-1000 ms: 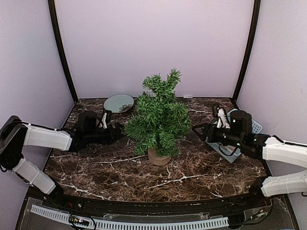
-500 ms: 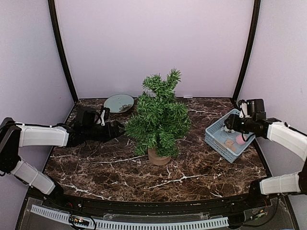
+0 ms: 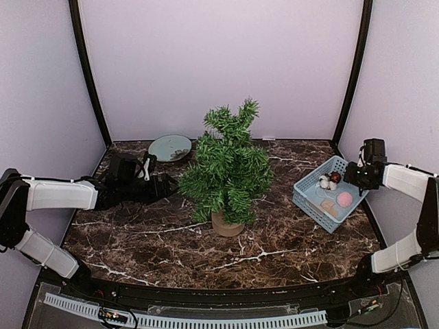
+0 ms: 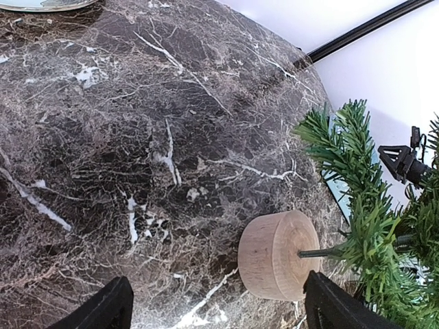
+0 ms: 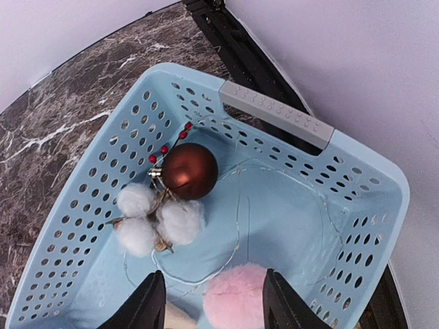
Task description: Decorate the small christmas tree
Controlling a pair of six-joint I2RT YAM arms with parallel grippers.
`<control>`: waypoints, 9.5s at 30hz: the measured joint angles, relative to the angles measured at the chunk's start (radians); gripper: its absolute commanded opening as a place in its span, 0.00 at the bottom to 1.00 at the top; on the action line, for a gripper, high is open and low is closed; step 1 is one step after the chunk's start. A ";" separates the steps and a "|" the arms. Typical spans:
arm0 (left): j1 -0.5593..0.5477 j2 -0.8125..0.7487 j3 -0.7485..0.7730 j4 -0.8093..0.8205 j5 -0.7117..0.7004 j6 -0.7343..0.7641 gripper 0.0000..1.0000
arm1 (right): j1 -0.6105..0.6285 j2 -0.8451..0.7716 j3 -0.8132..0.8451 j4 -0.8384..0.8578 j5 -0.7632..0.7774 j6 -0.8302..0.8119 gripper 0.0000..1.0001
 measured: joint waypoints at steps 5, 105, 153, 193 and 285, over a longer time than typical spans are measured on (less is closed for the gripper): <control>0.000 0.000 0.006 -0.016 -0.003 0.006 0.89 | -0.028 0.100 0.039 0.054 0.031 -0.001 0.48; -0.195 -0.321 0.345 -0.092 0.130 0.591 0.77 | 0.114 -0.269 0.719 0.206 -1.264 0.213 0.00; -0.497 -0.085 0.377 0.151 0.082 0.708 0.89 | 0.451 -0.266 0.664 0.483 -1.436 0.444 0.00; -0.510 -0.038 0.337 0.322 0.114 0.615 0.58 | 0.568 -0.177 0.729 0.474 -1.424 0.401 0.00; -0.318 -0.142 0.293 0.379 -0.091 0.528 0.00 | 0.673 -0.108 0.811 -0.007 -0.950 -0.136 0.00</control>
